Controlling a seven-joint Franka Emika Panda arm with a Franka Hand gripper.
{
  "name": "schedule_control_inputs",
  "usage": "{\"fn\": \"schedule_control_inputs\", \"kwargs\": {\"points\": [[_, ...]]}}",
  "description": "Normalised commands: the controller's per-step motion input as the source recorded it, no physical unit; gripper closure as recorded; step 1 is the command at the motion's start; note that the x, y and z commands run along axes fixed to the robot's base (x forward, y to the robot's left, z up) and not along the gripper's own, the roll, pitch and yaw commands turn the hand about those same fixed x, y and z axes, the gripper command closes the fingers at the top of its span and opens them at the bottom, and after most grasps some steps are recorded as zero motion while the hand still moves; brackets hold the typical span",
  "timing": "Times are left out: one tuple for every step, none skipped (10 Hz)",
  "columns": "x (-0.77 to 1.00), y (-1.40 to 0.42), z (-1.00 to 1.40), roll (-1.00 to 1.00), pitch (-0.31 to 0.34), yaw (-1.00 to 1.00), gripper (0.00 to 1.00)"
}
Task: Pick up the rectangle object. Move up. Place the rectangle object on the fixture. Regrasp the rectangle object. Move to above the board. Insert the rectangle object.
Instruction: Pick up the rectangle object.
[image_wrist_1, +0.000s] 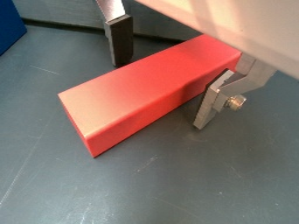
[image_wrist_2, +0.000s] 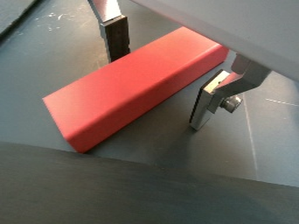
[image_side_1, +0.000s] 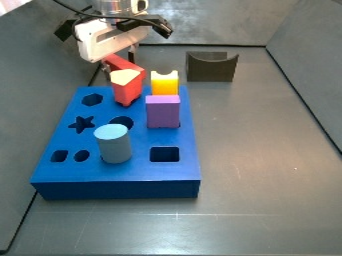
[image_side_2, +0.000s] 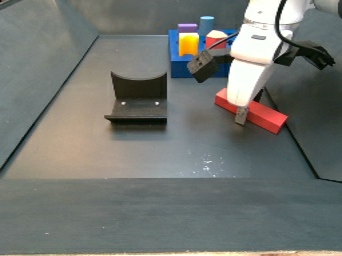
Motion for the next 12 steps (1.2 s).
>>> {"fn": "schedule_control_inputs", "kwargs": {"points": [[-0.04,0.35,-0.03,-0.03,0.0,0.17,0.0],[0.0,0.24,0.0,-0.02,0.0,0.11,0.0],[0.0,-0.03,-0.08,0.0,-0.051,0.0,0.0],[0.0,-0.05,0.0,0.02,0.0,0.0,0.0],[0.0,-0.18,0.0,0.11,-0.01,0.0,0.0],[0.0,-0.14,0.0,0.08,0.0,0.0,0.0],[0.0,0.0,0.0,0.0,0.0,0.0,0.0],[0.0,0.0,0.0,0.0,0.0,0.0,1.0],[0.0,0.0,0.0,0.0,0.0,0.0,1.0],[0.0,0.0,0.0,0.0,0.0,0.0,1.0],[0.0,0.0,0.0,0.0,0.0,0.0,1.0],[0.0,0.0,0.0,0.0,0.0,0.0,1.0]]}}
